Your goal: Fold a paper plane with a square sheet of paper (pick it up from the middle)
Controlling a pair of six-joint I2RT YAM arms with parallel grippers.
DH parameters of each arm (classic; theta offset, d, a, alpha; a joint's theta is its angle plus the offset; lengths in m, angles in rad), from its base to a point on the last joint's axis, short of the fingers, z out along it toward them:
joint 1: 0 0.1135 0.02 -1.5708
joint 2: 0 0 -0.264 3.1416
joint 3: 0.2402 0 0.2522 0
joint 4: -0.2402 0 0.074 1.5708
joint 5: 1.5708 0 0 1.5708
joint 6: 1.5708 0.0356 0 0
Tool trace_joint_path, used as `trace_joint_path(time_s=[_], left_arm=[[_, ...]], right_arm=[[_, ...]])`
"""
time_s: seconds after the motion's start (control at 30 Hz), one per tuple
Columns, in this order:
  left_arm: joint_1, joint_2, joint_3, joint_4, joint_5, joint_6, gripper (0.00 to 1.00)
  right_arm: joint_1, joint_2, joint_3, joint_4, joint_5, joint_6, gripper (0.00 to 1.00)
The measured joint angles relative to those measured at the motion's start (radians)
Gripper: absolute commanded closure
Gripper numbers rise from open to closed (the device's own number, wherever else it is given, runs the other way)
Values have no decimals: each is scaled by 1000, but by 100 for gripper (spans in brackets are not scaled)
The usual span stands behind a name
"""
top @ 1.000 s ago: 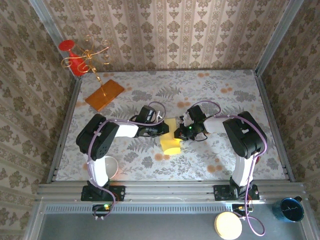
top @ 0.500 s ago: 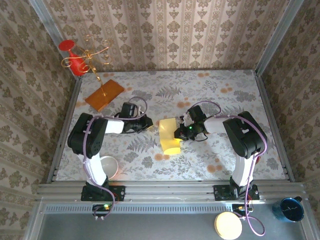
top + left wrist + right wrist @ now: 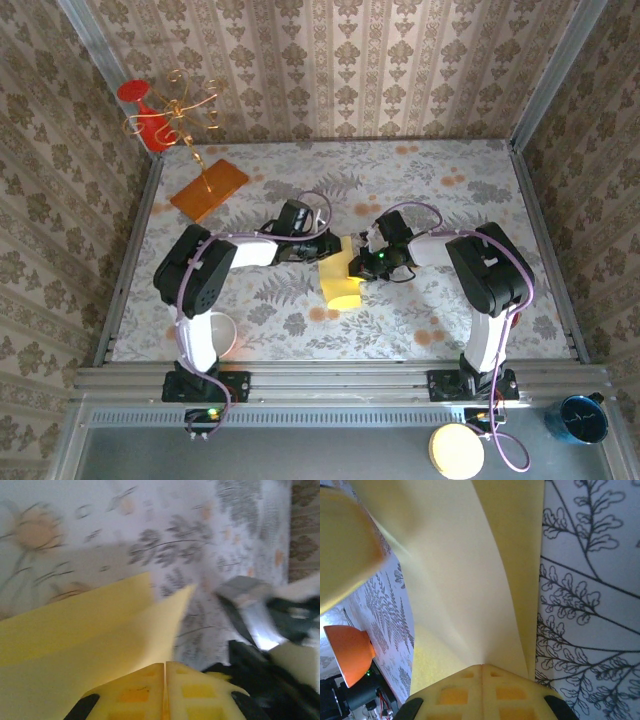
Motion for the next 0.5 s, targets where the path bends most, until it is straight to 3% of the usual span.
trace_joint_path(time_s=[0.5], left_arm=[[151, 38, -10, -6, 32, 6, 90]], right_arm=[[-5, 2, -1, 1, -7, 1, 98]])
